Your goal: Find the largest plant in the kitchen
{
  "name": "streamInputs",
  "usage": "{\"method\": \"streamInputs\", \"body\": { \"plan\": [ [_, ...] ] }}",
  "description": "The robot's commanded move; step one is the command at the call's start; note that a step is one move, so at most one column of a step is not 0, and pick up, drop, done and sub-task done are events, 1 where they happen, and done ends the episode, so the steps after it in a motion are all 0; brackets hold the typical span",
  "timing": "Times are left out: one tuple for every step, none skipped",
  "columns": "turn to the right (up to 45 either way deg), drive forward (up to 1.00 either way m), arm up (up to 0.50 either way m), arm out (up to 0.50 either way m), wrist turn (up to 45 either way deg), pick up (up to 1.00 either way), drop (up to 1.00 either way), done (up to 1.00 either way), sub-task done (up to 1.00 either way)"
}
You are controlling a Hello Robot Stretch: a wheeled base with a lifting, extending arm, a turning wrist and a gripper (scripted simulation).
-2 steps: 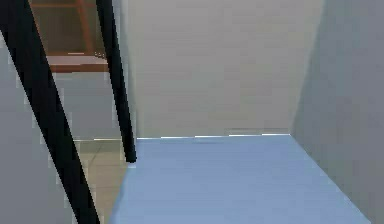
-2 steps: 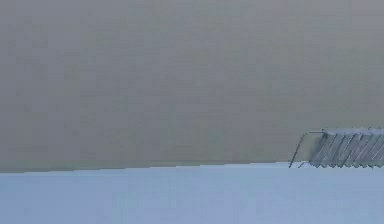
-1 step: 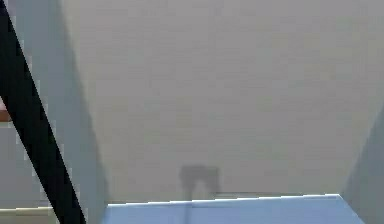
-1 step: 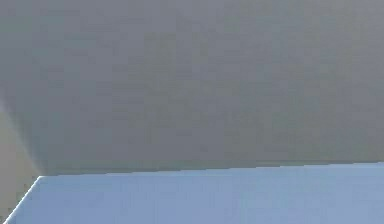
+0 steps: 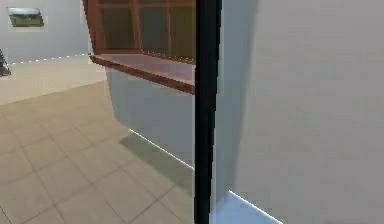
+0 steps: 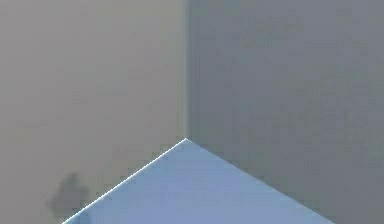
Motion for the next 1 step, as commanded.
{"method": "streamInputs", "body": {
  "plan": [
    [-21.0,0.00,0.00,0.00,0.0,0.00,0.00,0.00,0.00]
  ]
}}
